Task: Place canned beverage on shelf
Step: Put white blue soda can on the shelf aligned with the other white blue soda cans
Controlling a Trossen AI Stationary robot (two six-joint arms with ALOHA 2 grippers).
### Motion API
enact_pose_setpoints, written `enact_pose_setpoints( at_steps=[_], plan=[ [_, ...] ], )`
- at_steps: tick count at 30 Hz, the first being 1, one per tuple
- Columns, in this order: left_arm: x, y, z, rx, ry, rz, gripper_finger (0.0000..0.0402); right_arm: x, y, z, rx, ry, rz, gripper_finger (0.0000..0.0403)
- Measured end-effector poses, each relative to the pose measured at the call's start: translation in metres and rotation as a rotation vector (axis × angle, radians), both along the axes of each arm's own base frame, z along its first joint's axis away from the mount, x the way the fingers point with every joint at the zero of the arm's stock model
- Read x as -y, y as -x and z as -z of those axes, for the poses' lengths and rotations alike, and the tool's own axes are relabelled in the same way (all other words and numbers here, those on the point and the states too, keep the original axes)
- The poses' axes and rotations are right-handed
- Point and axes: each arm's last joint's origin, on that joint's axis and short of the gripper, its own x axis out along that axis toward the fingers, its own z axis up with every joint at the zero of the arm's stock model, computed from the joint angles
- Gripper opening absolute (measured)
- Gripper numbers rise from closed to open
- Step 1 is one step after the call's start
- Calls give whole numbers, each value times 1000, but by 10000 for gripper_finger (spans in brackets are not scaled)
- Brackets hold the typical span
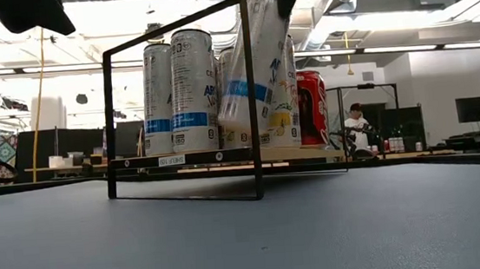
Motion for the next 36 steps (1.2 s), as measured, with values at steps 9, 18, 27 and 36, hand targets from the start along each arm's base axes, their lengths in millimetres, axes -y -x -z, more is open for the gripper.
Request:
enact_pose_setpoints(
  at_steps=[9,18,27,36],
  plan=[
    [-1,1,1,-11,-16,3,284,-2,-13,22,-50,42,-8,211],
    [-1,1,1,-15,-33,17,284,-1,-14,23,-41,95,28,234],
    [-3,0,1,-15,-46,21,284,-9,-12,23,-35,77,57,248],
    [-5,-2,1,-13,-45,9,284,-18,-11,23,-34,76,39,250]
  ],
)
